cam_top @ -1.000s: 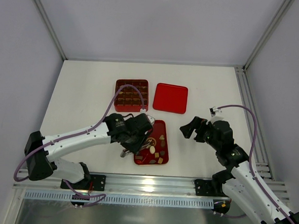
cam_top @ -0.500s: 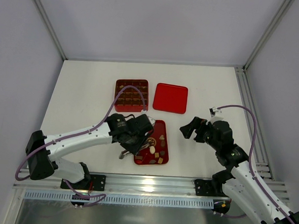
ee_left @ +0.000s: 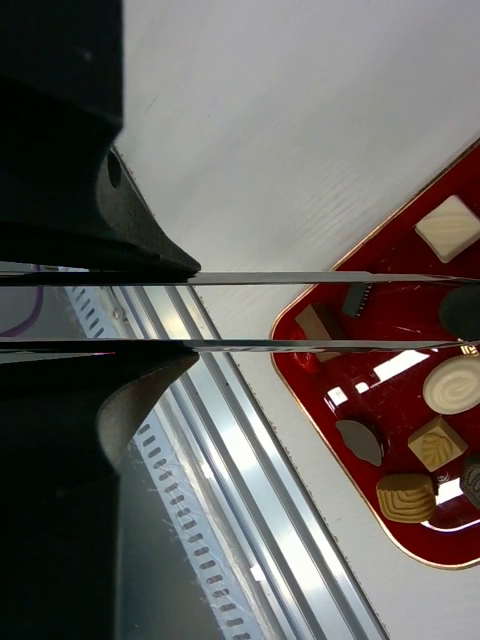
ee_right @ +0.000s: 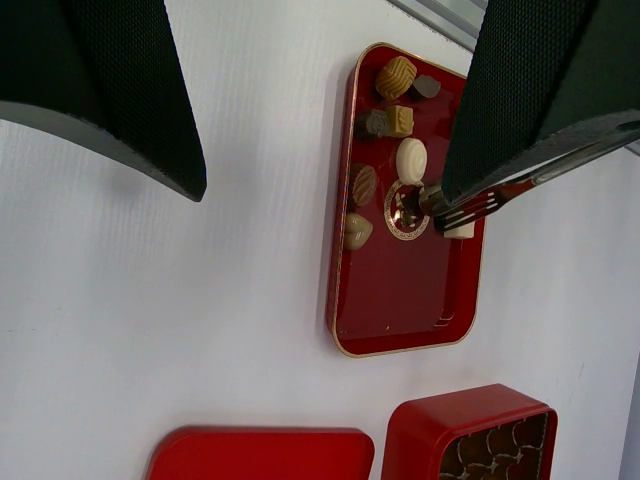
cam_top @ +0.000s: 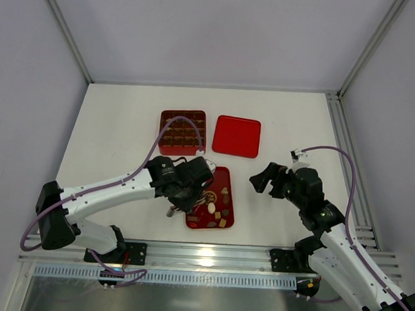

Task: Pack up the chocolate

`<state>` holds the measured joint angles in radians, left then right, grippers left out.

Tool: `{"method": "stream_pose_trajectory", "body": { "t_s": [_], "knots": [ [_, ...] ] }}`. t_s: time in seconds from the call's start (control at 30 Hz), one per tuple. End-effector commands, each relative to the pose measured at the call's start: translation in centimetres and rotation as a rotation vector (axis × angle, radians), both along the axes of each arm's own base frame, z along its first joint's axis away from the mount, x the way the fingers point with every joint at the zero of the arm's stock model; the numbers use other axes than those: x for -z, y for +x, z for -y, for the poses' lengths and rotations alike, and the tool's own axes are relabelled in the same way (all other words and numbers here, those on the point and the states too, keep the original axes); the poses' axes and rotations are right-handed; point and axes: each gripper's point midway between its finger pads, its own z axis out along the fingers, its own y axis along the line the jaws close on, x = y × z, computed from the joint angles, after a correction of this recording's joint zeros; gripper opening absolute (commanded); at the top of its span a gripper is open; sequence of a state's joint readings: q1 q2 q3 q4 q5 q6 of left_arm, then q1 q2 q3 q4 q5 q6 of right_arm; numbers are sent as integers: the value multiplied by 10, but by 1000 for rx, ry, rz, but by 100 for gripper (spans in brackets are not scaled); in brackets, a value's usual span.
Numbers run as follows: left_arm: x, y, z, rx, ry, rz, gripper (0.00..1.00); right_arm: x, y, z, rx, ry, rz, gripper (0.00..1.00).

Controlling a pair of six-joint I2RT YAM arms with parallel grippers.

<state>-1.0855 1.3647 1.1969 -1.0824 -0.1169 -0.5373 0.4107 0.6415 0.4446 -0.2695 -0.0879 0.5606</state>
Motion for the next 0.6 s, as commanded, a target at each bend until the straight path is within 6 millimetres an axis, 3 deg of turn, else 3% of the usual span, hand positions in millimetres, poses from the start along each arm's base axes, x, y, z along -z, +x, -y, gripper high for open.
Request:
{"method": "stream_pose_trajectory", "body": {
  "t_s": [0.0, 0.57],
  "knots": [
    [-17, 8, 6, 11, -25, 51, 28, -11, 6, -1, 16, 21, 38, 100],
    [-32, 19, 8, -1, -27, 106, 26, -11, 6, 0, 17, 18, 40, 100]
  ]
}}
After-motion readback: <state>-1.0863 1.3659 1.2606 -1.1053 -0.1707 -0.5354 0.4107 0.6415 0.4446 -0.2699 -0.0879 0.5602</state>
